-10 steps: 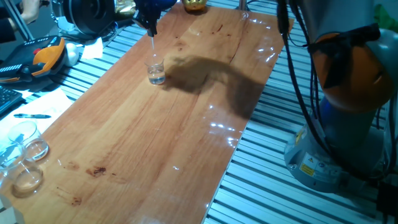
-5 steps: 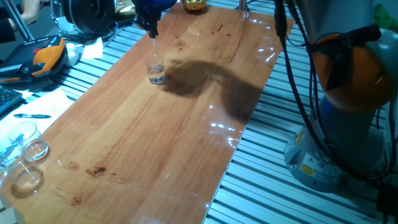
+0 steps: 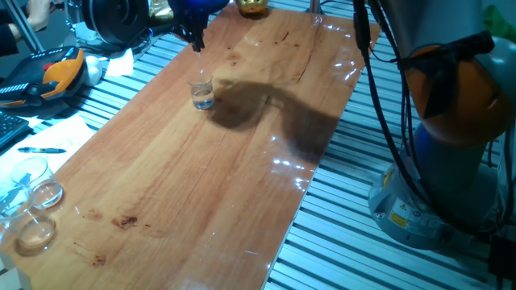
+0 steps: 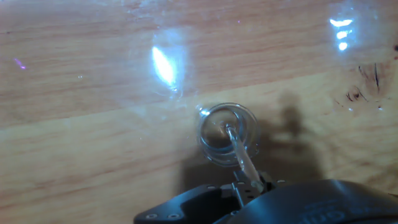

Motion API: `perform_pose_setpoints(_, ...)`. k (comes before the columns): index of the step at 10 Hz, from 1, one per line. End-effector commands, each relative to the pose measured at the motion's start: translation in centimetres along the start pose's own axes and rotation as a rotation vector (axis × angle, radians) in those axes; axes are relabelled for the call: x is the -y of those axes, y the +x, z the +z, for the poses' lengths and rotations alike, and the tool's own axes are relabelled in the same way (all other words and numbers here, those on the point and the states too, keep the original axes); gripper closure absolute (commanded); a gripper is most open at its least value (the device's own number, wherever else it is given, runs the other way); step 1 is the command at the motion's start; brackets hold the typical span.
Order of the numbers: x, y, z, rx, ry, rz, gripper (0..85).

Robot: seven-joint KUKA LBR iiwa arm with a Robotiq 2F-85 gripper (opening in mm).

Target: Stir the beaker with a glass rod

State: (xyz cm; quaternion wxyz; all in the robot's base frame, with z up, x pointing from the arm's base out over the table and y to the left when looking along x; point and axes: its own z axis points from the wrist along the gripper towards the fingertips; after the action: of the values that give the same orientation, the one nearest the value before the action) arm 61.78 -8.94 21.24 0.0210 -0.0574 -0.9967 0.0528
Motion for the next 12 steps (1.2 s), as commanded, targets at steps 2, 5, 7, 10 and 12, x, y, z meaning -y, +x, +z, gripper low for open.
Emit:
perform_pose_setpoints(2, -0.4, 0.0, 0.1, 0.009, 0.006, -0.004, 85.0)
perform_pose_setpoints(5, -1.5, -0.2, 0.2, 0.021, 0.025, -0.006, 85.0)
perform_pose_setpoints(7, -2.1, -0.3, 0.0, 0.027, 0.069, -0.023, 85.0)
perform_pose_setpoints(10, -2.7, -0.3, 0.0, 0.036, 0.103, -0.032, 85.0)
perform_pose_setpoints(12, -3.0, -0.3, 0.2, 0.034, 0.118, -0.038, 85.0)
